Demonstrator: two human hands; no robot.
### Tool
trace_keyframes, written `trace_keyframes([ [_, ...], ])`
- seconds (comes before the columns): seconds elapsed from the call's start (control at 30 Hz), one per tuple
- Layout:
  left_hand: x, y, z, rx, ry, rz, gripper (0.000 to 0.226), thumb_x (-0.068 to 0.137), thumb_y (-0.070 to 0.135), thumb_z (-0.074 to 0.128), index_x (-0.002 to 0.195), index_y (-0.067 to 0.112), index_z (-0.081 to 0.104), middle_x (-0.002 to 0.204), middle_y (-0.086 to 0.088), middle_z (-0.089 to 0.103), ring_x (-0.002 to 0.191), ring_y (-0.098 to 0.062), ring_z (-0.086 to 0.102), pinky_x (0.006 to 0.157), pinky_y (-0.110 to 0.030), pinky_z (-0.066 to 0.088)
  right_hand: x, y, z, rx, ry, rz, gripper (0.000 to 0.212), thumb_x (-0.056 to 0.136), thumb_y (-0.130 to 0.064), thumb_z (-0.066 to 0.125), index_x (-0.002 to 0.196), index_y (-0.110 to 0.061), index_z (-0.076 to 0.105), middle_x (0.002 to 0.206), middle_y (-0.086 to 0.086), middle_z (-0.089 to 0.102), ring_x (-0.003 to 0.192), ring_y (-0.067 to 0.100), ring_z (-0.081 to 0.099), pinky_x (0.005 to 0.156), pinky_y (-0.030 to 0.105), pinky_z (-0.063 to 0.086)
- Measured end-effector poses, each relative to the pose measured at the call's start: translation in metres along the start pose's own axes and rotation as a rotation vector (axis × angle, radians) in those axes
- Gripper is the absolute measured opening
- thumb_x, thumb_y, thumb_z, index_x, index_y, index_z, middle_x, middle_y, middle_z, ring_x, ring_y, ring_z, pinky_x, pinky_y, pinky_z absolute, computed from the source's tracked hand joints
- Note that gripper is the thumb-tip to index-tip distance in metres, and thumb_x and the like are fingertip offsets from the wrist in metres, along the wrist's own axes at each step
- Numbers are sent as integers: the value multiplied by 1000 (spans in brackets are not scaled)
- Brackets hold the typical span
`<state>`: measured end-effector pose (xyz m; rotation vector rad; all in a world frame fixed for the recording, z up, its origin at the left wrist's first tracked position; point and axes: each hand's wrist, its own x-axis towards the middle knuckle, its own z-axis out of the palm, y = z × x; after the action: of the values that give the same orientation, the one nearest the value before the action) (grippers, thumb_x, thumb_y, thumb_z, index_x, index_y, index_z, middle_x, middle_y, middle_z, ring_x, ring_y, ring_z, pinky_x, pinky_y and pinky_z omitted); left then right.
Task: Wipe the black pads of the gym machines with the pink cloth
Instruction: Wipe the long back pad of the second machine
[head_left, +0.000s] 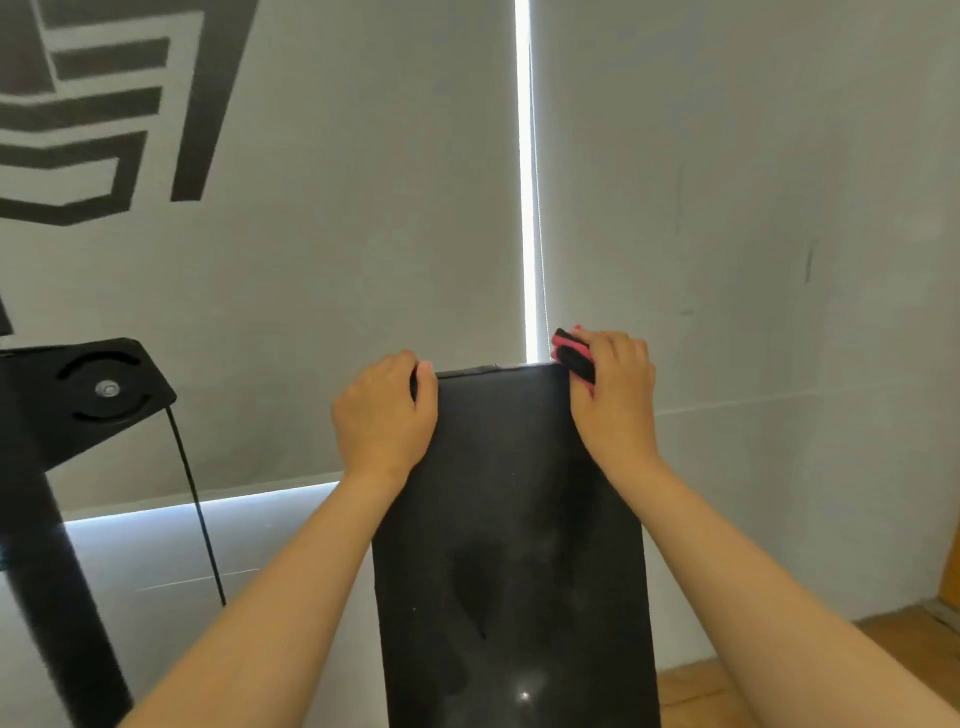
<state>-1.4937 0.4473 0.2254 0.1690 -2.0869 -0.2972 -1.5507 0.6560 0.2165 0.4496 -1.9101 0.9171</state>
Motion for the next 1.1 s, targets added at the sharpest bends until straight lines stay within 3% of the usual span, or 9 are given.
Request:
trace_keyframes([
  [0.2,-2,0,0,16,32,14,31,98,32,40,71,19,46,65,3,49,57,-16,45,47,-24,22,0,4,0,49,3,-51,37,90,-34,64,117,-10,60,109,4,55,103,18,42,86,29,40],
  [0.37,-2,2,-2,26,32,7,28,98,33,40,75,21,48,68,4,52,59,-13,45,46,-20,19,17,16,-9,95,57,21,31,92,-25,62,115,-3,62,108,10,53,101,15,37,85,27,40],
  [0.47,-1,1,0,28,41,8,29,98,34,39,75,20,50,68,4,52,59,-13,46,46,-20,19,15,23,-7,99,-26,71,26,93,-21,62,112,-3,62,108,9,49,105,19,38,89,27,40],
  [0.6,-1,0,3,10,65,17,36,95,39,31,74,20,53,66,4,53,57,-13,47,46,-18,21,-7,23,-1,138,58,106,21,92,-9,62,111,-1,62,99,2,42,100,19,39,84,14,32],
  [0.83,-3,5,1,23,85,14,30,94,37,33,74,21,47,66,4,51,57,-14,45,46,-20,18,-38,19,3,171,112,76,39,85,8,63,121,-6,61,99,-2,41,99,18,38,85,29,41],
  [1.0,-4,6,1,51,87,-9,25,97,30,42,74,20,44,66,4,46,58,-15,41,47,-21,14,-90,17,2,166,-25,28,51,78,16,64,121,-11,62,100,-4,43,98,10,37,88,28,45],
  [1.1,-5,7,0,49,76,-10,26,97,30,41,74,19,45,67,4,47,59,-15,41,47,-21,15,-76,9,-13,292,-20,45,46,84,10,62,115,-24,63,99,-10,46,99,10,44,95,15,40],
])
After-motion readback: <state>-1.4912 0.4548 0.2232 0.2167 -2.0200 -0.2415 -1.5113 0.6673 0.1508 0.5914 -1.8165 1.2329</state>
